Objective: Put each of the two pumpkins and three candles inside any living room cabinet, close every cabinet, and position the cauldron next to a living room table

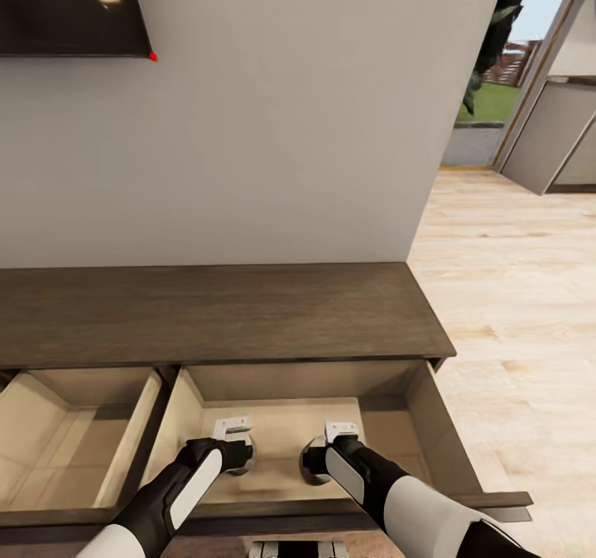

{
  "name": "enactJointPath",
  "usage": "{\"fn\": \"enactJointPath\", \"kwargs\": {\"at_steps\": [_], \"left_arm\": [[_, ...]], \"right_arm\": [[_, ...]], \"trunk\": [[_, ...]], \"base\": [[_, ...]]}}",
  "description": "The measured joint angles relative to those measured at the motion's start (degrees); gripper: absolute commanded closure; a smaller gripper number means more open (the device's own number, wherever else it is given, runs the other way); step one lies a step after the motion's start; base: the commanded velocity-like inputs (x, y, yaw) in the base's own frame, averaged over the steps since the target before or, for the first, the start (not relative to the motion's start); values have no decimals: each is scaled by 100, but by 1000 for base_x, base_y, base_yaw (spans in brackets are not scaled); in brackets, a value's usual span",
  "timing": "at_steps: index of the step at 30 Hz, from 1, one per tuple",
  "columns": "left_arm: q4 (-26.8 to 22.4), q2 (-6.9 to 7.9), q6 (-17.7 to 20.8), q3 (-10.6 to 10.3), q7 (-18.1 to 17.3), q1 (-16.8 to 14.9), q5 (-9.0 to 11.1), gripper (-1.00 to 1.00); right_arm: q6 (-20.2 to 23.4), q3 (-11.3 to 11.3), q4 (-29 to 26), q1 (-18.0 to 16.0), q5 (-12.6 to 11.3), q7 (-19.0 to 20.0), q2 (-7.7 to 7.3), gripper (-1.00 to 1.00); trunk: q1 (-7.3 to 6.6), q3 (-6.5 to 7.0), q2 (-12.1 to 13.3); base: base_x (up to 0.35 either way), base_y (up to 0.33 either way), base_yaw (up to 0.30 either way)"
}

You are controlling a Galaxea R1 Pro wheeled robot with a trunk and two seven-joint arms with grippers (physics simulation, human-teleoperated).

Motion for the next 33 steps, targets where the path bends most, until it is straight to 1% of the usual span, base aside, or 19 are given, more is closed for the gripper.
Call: {"fn": "enactJointPath", "kwargs": {"at_steps": [3, 7, 11, 12, 28, 29, 33], "left_arm": [[2, 0, -2, -3, -1, 0, 0, 100], [0, 0, -2, -8, 0, -1, -10, 100], [4, 0, -2, -17, 0, -1, -12, 100], [4, 0, -2, -18, 0, -1, -12, 100], [0, 0, -2, -4, 0, -1, -13, 100], [0, 0, -2, -4, 0, -1, -13, -100], [-5, 0, -1, 2, 0, -1, -15, -100]], "right_arm": [[-6, 4, -7, -5, 2, -1, 0, 100], [-142, 1, -2, -1, -3, -2, 0, 100], [-190, -2, -2, -1, -5, -1, 0, 100], [-193, -1, -2, -1, -7, -1, 0, -100], [-199, -3, -2, -1, -17, -1, 0, -100], [-199, -3, -2, -1, -16, -1, 0, -100], [-199, -6, -2, -1, -19, -1, 0, -100]], "trunk": [[6, -65, -5], [7, -67, -5], [7, -67, -5], [7, -67, -5], [7, -67, -5], [7, -67, -5], [7, -67, -5]], "base": [[0, 0, 0], [0, 0, 0], [0, 0, 0], [0, 0, 0], [0, 0, 0], [0, 0, 0], [0, 0, 0]]}}
